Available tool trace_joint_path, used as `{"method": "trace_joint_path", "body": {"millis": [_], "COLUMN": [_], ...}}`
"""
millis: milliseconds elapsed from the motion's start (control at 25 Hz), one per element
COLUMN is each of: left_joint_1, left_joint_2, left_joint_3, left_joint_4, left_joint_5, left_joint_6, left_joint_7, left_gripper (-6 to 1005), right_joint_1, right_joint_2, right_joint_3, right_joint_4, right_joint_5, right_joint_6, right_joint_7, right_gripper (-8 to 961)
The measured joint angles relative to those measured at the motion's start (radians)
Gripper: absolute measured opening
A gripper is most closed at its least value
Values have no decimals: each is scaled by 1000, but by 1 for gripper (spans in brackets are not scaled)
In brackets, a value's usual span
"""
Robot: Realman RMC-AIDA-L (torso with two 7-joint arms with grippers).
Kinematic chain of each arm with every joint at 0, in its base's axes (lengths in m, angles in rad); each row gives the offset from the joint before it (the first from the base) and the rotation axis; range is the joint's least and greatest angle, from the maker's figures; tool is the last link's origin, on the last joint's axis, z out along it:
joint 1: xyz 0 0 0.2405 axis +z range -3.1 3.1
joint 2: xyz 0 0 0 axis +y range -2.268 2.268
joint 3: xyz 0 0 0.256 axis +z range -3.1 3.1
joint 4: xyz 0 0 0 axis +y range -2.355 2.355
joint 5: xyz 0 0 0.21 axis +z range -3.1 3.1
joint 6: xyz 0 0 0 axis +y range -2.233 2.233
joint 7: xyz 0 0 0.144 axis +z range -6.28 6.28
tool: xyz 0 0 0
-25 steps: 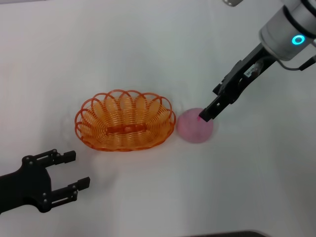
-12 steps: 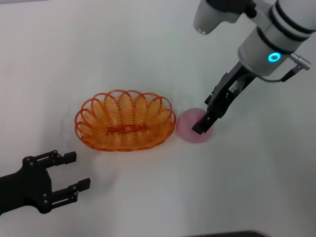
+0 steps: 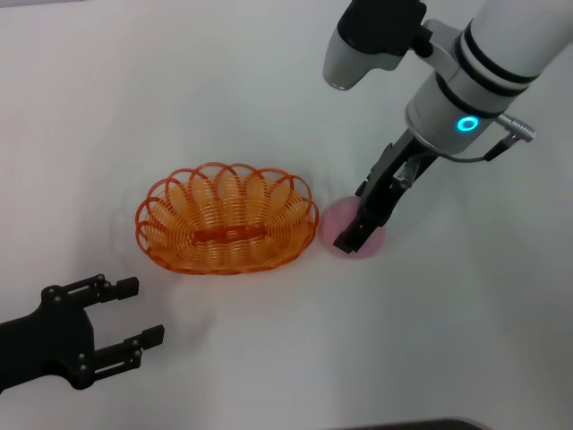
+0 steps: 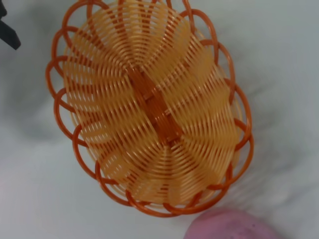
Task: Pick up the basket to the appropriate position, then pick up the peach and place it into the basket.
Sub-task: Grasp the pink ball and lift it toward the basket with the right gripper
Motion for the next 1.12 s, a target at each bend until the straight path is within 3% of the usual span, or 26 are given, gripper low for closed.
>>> {"method": "trace_joint_path", "body": {"millis": [600, 720, 920, 1120], "left_joint_1": [1, 1, 3, 3], "left_joint_2": [1, 2, 2, 2], "left_joint_3": [0, 0, 0, -2], "left_joint_4": [2, 2, 2, 2], "left_joint_5": [1, 1, 2, 2], "left_joint_6": [0, 0, 6, 7], "left_joint_7": [-4, -4, -5, -6], "left_gripper": [696, 696, 696, 696], "right_joint_1": [3, 0, -1, -5], "right_joint_2": [-6, -7, -10, -12], "right_joint_3": [-16, -16, -1, 44], "right_joint_4": [18, 16, -2, -55], "right_joint_5": [-1, -4, -6, -8], "right_joint_6": [17, 13, -26, -121], "right_joint_7": [19, 16, 3, -27], "right_gripper": [939, 744, 497, 430]}}
